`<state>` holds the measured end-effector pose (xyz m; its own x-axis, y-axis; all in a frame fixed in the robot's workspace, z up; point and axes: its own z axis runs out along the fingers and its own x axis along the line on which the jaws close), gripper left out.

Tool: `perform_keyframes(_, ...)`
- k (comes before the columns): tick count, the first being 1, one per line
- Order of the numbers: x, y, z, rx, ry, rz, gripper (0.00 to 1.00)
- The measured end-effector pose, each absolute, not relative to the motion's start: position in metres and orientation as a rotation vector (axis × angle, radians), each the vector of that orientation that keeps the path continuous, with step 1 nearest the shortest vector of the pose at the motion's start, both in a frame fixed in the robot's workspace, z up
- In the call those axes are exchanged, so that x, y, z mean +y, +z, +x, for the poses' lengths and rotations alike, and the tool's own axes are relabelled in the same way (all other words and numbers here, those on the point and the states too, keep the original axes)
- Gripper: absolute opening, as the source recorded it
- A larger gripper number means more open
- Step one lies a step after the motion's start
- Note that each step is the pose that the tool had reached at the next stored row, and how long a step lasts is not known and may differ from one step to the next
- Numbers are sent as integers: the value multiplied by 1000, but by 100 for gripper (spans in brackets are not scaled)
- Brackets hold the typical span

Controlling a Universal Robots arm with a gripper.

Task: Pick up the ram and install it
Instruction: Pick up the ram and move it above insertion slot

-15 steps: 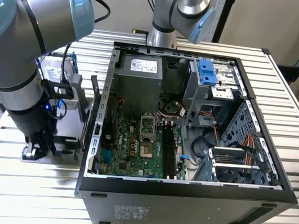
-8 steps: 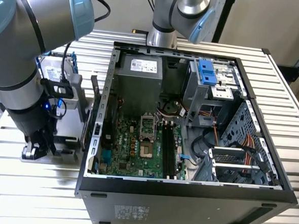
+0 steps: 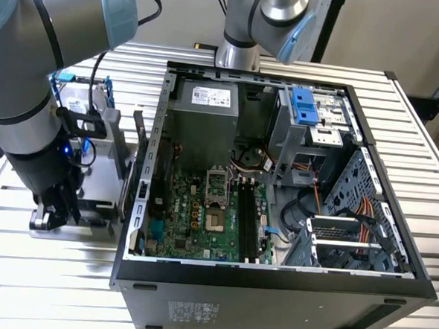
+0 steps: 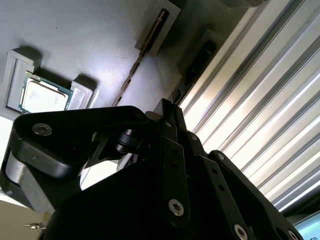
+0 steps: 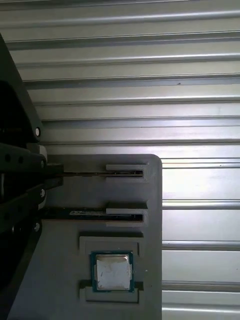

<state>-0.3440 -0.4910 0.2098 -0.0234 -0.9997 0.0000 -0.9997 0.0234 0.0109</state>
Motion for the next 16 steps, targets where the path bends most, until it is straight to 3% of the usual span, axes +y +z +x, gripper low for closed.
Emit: perform_keyframes(16, -491, 231, -344, -2242, -13, 2190, 0)
